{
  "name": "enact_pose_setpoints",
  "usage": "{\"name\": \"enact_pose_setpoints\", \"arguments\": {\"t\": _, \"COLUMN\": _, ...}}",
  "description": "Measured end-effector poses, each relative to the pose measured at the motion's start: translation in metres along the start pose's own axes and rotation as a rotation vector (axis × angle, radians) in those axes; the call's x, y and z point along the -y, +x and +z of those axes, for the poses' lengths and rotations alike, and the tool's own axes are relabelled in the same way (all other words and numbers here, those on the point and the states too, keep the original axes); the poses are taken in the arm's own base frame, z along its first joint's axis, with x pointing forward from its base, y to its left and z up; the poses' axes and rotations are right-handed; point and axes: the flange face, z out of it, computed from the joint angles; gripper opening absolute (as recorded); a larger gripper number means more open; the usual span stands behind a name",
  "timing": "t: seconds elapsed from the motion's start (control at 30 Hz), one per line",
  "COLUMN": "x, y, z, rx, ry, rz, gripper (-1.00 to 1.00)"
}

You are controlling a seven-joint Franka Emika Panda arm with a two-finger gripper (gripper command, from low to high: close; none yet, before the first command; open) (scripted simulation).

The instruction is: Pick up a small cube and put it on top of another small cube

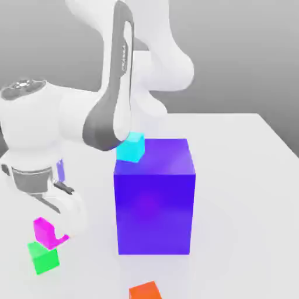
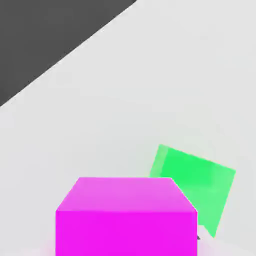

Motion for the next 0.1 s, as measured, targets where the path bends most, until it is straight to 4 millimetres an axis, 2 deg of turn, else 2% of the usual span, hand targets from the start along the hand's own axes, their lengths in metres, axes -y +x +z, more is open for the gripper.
{"name": "enact_pose_setpoints", "arguments": {"t": 0.1, "x": 0.0000, "y": 0.0000, "z": 0.0000, "rx": 0.000, "ry": 0.000, "rz": 0.000, "gripper": 1.00}}
